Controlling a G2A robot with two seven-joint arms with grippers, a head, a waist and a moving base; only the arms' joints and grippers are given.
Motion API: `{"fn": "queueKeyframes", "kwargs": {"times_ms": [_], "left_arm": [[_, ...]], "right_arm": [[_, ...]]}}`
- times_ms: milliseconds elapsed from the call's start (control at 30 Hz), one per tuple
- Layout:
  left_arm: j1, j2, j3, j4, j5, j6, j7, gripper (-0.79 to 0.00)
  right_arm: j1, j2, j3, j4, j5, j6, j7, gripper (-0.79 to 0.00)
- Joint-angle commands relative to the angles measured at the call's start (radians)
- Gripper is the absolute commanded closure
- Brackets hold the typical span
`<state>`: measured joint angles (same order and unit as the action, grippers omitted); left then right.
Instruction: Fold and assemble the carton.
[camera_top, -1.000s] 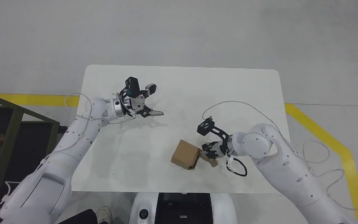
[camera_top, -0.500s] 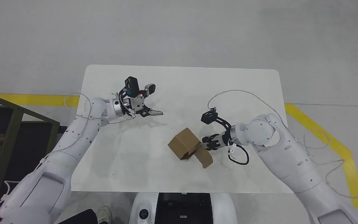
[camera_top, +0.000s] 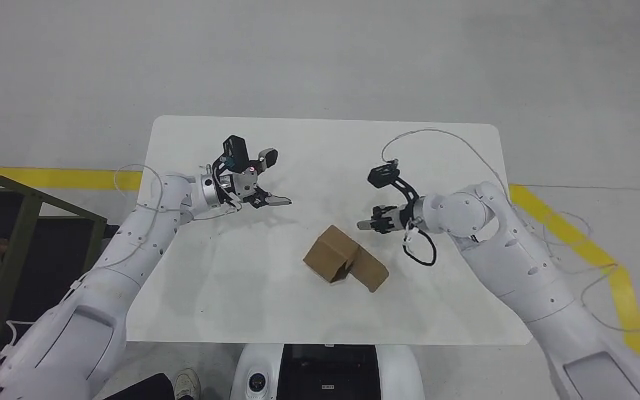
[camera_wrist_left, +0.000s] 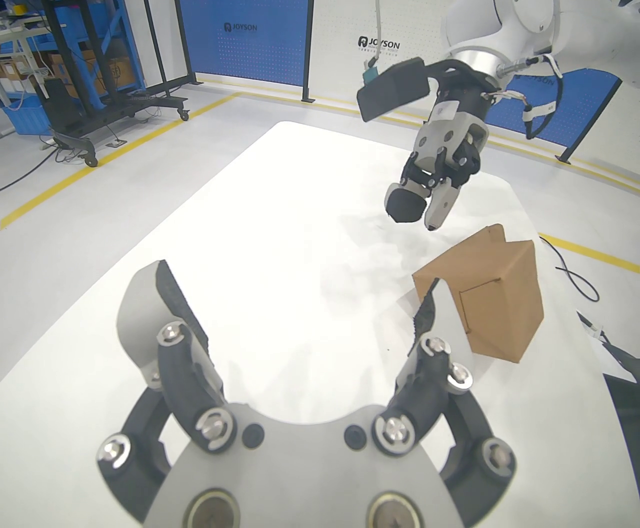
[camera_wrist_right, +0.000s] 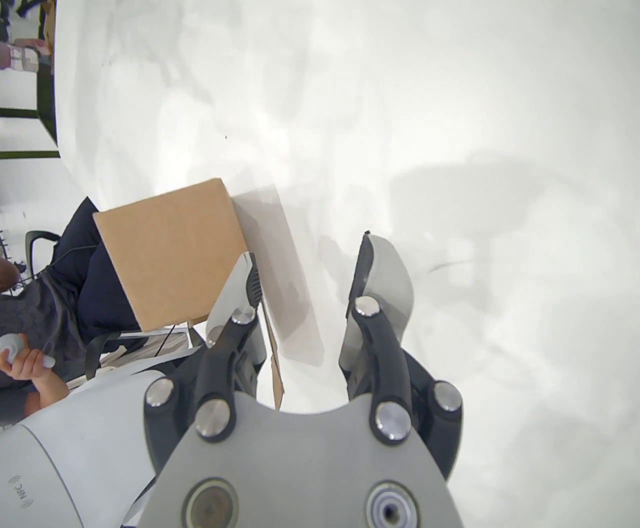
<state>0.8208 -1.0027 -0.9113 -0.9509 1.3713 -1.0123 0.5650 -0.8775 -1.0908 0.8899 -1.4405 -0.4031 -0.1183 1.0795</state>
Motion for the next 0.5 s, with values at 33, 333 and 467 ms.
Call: {"fn": "queueKeyframes", "kwargs": {"times_ms": [33,333,467], "left_arm": [[-0.004,-0.001,0.007,-0.001,-0.002,0.000,-0.001,-0.785],[-0.012,-0.003,0.022,0.007,-0.005,0.000,0.004,-0.785],[-0.014,-0.004,0.029,0.009,-0.005,0.000,0.009,-0.785]], "right_arm": [[-0.022,0.009,0.039,-0.026,0.017,0.015,-0.004,-0.354],[-0.179,0.053,0.169,-0.240,0.050,0.074,0.050,-0.369],[-0.237,0.063,0.199,-0.275,0.081,0.096,0.065,-0.360]]}}
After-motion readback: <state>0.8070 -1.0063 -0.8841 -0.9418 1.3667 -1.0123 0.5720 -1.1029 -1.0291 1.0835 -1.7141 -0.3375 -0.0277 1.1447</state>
